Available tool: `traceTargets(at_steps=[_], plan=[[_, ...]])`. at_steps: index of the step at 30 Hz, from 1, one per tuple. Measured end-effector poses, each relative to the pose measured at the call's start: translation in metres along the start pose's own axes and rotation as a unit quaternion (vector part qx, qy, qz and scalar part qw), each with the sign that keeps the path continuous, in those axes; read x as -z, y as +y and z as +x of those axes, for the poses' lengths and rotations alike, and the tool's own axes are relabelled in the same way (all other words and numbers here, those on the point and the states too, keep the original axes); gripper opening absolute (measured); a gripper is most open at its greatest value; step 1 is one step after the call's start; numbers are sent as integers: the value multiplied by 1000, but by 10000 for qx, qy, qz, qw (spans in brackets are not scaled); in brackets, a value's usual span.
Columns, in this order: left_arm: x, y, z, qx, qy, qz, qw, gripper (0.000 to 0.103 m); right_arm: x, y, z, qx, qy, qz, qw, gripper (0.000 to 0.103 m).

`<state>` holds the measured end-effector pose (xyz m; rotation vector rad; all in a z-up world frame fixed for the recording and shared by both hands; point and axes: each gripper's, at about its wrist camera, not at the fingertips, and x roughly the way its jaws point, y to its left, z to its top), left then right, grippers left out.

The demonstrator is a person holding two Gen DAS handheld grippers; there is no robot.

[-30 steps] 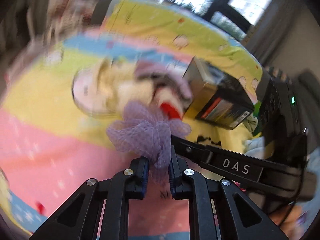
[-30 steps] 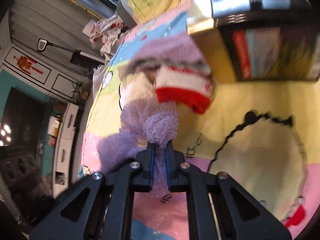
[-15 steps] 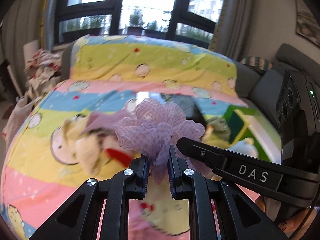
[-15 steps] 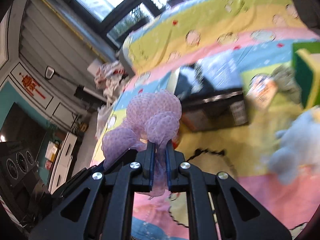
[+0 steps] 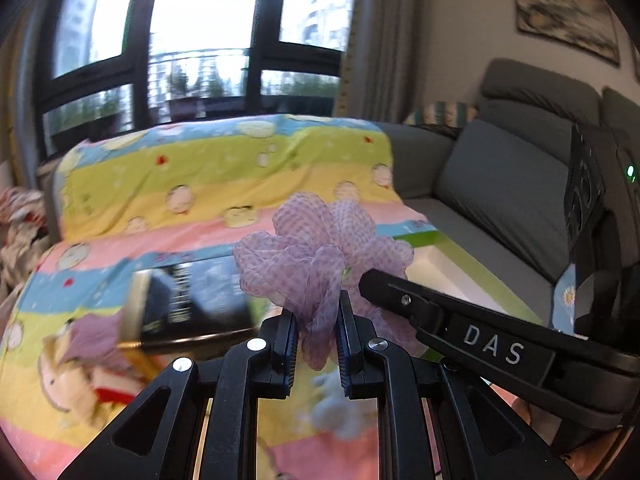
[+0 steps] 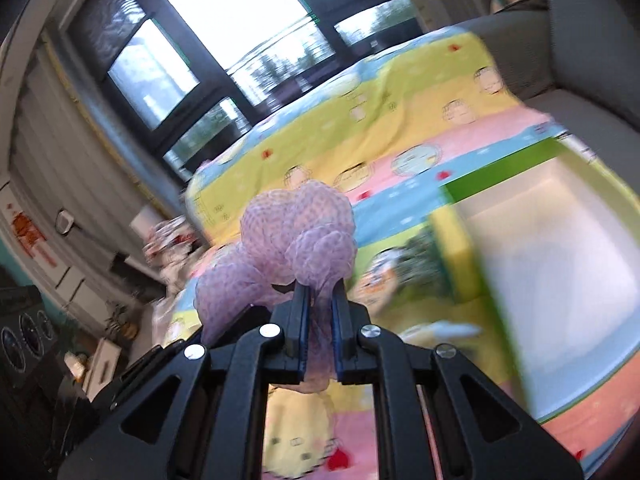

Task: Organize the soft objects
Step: 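Lift the purple puff with both grippers and carry it over the green box, then open both grippers to drop the purple puff into the green box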

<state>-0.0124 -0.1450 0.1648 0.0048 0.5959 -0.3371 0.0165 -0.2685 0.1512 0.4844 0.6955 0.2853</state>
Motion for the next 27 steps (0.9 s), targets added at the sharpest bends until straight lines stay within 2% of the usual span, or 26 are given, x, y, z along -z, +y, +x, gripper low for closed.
traceTargets(at_steps=[3,5,6,9,13,19,22,27], plan=[[-4,-21,24,166,115,119,9997,16,-9,-26,-8,266,-122,181,9994,10],[-9,-33,41,444,395,-40,9982,16,-15,-45,-14,347,-110,526,9980,10],[-11,-39,46,617,403,-80,9972,16,-18,-50,-15,343,-111,571,9977,10],[-17,-60,66,706,486,45,9963,16,-26,-75,-25,451,-312,819,9951,10],[-13,-88,96,1110,842,30,9902,16,-31,-112,-30,772,-352,1243,9886,10],[1,-132,127,1329,1143,276,9841,16,-26,-155,-43,1407,-363,1694,9748,10],[9,-145,138,1324,1312,405,9816,16,-22,-175,-49,1483,-320,2045,9670,10],[13,-153,142,1293,1354,600,9805,16,-22,-175,-55,1880,-394,2045,9598,13]])
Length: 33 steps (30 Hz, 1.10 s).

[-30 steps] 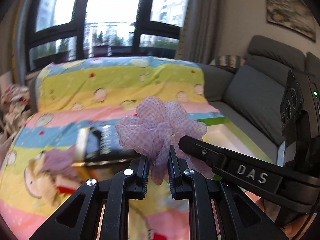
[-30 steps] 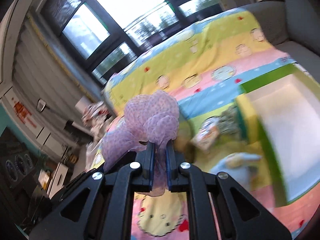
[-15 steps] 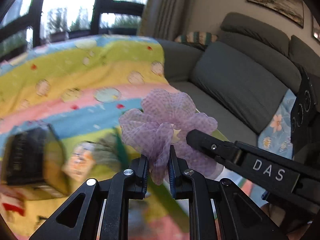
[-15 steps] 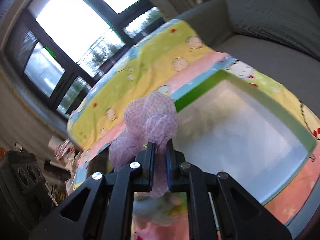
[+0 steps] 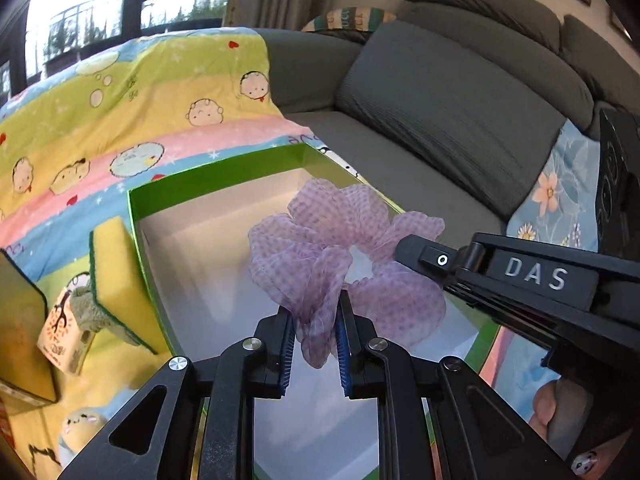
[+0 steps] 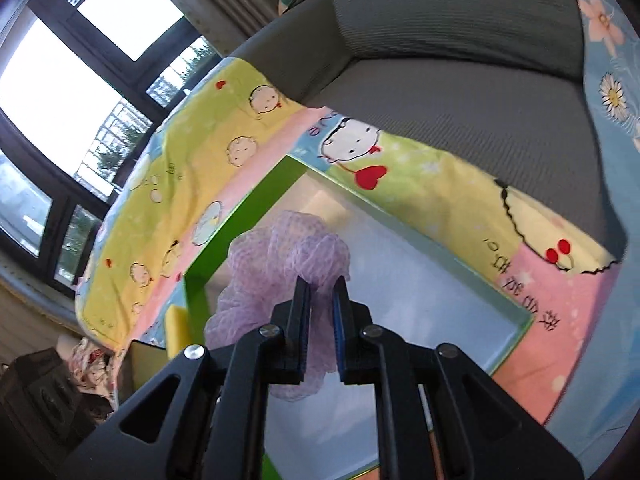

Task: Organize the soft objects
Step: 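Open both grippers to drop the purple puff into the green box, then move the right gripper to the grey plush elephant and grasp it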

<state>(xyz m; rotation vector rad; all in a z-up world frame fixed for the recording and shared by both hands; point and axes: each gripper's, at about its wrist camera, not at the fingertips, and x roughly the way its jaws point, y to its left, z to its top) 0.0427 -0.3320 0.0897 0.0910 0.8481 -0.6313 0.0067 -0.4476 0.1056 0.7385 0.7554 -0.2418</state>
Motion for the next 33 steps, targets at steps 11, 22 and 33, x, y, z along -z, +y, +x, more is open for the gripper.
traceTargets(at_steps=[11,22,33], plan=[[0,3,-13,-234,244,26,9994,51,-1,4,-13,474,-352,-66,9982,75],[26,77,-101,-406,-280,-818,9954,75,12,36,-30,-581,-3,-527,9969,82],[109,198,-188,-1720,-404,-1950,9648,76,82,114,-20,-881,680,-1795,9774,82]])
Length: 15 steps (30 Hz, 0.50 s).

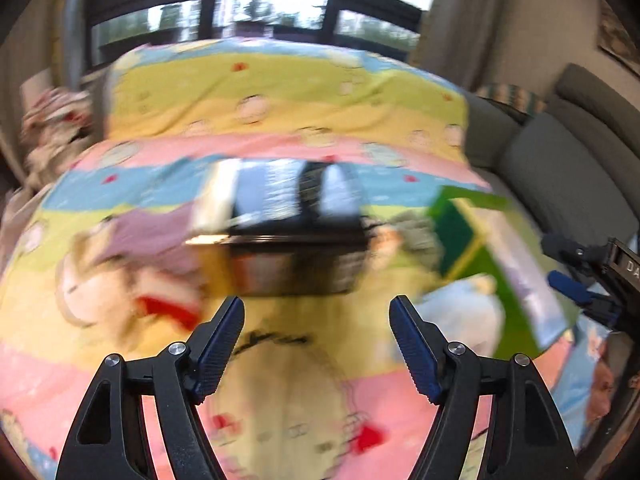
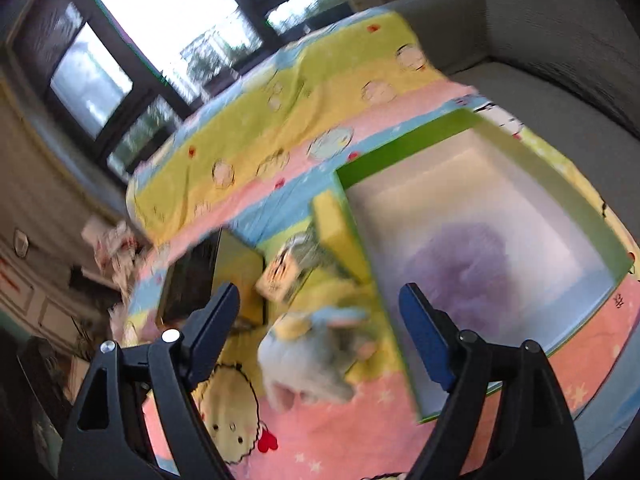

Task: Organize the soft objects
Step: 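Move the right gripper to the grey plush elephant and grasp it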

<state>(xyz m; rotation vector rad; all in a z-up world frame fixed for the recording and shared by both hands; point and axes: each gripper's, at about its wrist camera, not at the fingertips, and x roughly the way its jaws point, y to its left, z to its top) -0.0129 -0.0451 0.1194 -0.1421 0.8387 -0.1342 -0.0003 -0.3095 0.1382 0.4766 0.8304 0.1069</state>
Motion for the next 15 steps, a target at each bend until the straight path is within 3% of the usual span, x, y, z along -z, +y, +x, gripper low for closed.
traceTargets(at_steps=[5,10,12,13,15], plan=[[29,50,-6,-372,175,-172,9990,76,22,31,27,266,300,-570,9976,81],[54,84,-9,-541,207,-385,9976,76,33,40,50,663,524,-800,9932,73],[58,97,-7,-519,216,-617,9965,76,36,38,58,795,570,-758,9923,70],[62,104,-5,-473,294,-782,9954,75,40,35,63,902,676,-623,9917,60],[68,111,-4,-130,441,-1080,9931,76,42,36,65,733,791,-634,9921,61]])
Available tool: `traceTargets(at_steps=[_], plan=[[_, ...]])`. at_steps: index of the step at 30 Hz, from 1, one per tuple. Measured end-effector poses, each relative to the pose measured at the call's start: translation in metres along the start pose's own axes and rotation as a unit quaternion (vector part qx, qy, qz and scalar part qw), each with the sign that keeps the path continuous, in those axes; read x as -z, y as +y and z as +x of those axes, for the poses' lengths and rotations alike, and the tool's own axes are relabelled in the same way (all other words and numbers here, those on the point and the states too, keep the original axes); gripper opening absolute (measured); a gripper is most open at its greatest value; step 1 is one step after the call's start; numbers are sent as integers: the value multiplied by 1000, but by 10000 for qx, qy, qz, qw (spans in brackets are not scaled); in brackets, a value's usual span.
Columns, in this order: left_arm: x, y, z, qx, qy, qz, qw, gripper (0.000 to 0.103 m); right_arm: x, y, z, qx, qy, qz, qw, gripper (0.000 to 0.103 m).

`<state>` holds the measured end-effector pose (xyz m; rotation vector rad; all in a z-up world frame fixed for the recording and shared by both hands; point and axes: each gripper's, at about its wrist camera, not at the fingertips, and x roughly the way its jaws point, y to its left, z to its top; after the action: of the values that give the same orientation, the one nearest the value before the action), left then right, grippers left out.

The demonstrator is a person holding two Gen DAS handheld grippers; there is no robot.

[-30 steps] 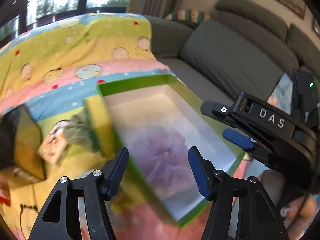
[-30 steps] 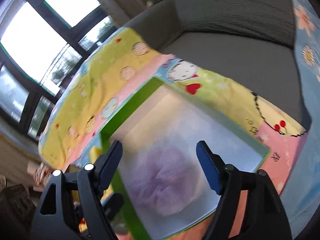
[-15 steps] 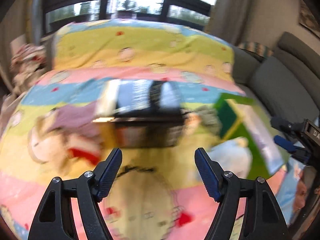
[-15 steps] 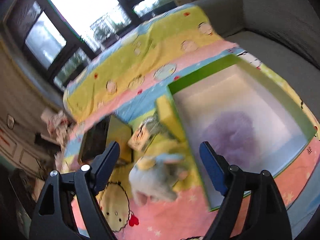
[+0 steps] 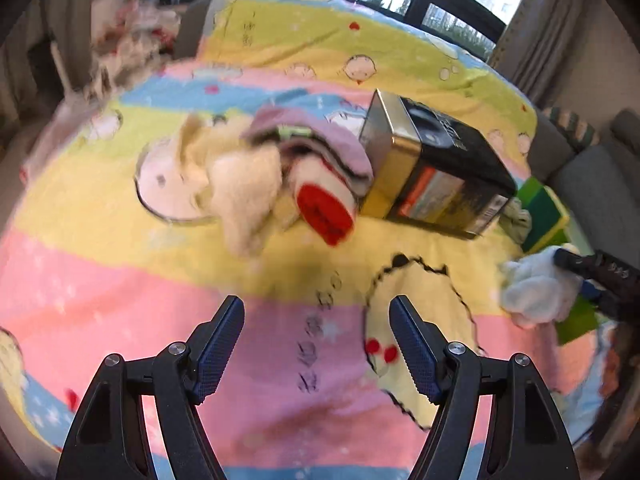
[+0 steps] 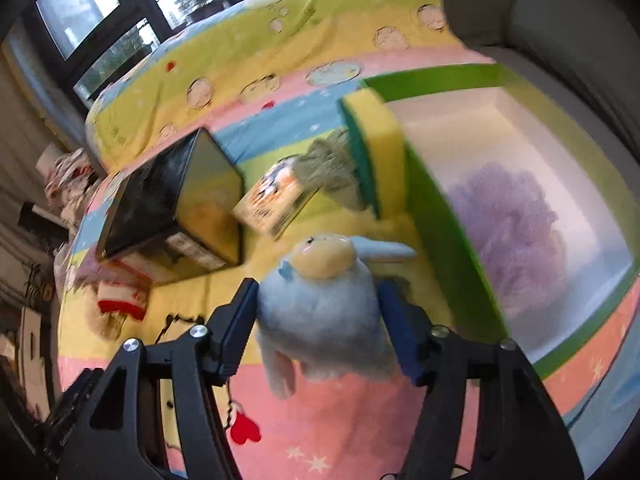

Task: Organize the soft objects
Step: 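Move the right gripper to the grey plush elephant and grasp it, then grasp the grey elephant with the left gripper while the right gripper holds it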

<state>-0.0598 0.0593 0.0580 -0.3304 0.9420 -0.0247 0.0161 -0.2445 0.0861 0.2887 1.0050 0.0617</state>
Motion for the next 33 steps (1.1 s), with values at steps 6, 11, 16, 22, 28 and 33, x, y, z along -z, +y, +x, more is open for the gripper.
traceTargets(at_steps=[6,11,16,22,28,33], plan=[[-1,-1,-21,244,-180,-259,9992,76,5,3,-5,177,-29,218,9996,60],[-8,-9,-25,633,-105,-130,9979,76,6,22,-15,569,-280,-62,9980,59],[-15,-6,-9,-109,-98,59,9999,76,11,28,-14,972,-541,-313,9933,60],[-6,-3,-9,34,-200,110,9997,76,17,37,-4,1174,-528,-867,9879,69],[3,-5,1,360,-86,-43,9993,76,12,16,7,799,-326,-443,9953,64],[9,-14,13,348,43,35,9994,76,16,12,7,403,-331,-202,9984,57]])
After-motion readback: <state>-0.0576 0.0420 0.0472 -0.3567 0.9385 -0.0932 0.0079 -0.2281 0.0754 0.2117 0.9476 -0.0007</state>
